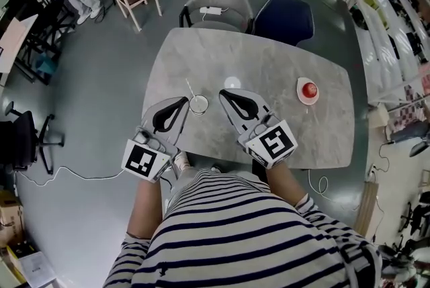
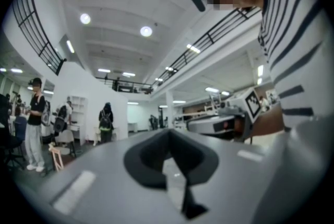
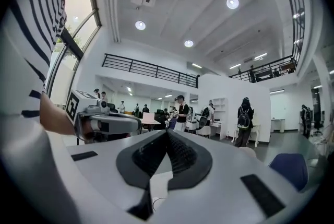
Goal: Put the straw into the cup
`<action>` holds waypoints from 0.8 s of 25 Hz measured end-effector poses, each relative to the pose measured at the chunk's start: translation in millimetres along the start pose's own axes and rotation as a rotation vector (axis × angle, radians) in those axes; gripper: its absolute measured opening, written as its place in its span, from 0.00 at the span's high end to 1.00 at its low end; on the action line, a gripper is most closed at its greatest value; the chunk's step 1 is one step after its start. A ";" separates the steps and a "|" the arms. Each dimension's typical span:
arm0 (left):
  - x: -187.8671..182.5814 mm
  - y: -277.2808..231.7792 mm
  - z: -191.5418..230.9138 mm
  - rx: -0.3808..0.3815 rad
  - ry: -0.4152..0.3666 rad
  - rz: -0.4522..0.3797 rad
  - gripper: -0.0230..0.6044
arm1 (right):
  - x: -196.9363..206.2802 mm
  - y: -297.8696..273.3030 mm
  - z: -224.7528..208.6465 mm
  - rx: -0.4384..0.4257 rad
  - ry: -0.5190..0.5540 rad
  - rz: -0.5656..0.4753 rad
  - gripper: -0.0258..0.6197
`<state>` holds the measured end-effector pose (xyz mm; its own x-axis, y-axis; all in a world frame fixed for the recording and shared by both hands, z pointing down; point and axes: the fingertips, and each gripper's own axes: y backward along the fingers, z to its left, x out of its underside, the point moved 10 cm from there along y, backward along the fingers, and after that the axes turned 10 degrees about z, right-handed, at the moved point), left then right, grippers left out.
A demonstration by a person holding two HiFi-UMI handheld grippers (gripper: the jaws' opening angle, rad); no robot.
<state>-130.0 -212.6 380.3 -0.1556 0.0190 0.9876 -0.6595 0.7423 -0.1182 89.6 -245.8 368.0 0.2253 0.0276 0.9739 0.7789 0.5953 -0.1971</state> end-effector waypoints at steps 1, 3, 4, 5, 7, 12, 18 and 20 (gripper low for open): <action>-0.5 -0.7 -0.7 0.003 0.000 -0.001 0.95 | 0.1 1.9 -0.8 0.001 -0.006 -0.004 0.95; -1.5 -1.5 -2.2 0.011 0.006 -0.003 0.95 | -0.3 5.6 -1.0 0.004 -0.013 -0.010 0.95; -1.9 -1.5 -2.9 0.013 0.011 -0.005 0.95 | -0.6 7.2 -0.7 0.005 -0.012 -0.011 0.95; -2.1 -1.5 -3.2 0.014 0.013 -0.008 0.95 | -0.8 8.3 -0.4 0.005 -0.011 -0.012 0.95; -2.3 -1.6 -3.1 0.017 0.008 -0.010 0.95 | -1.3 9.0 -0.4 0.002 -0.017 -0.013 0.95; -3.5 -4.9 -5.9 0.025 0.015 -0.011 0.95 | 0.3 9.9 -1.3 -0.005 -0.009 0.008 0.95; -1.5 -7.6 -6.5 0.028 0.009 0.003 0.95 | -2.8 8.1 -0.2 -0.016 0.009 0.004 0.95; -3.4 -9.3 -6.6 0.025 0.022 -0.006 0.95 | -1.5 8.1 -0.8 -0.019 0.001 -0.003 0.95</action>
<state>-118.5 -215.2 378.7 -0.1358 0.0300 0.9903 -0.6789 0.7252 -0.1151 96.0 -241.7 364.9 0.2233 0.0250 0.9744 0.7906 0.5801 -0.1961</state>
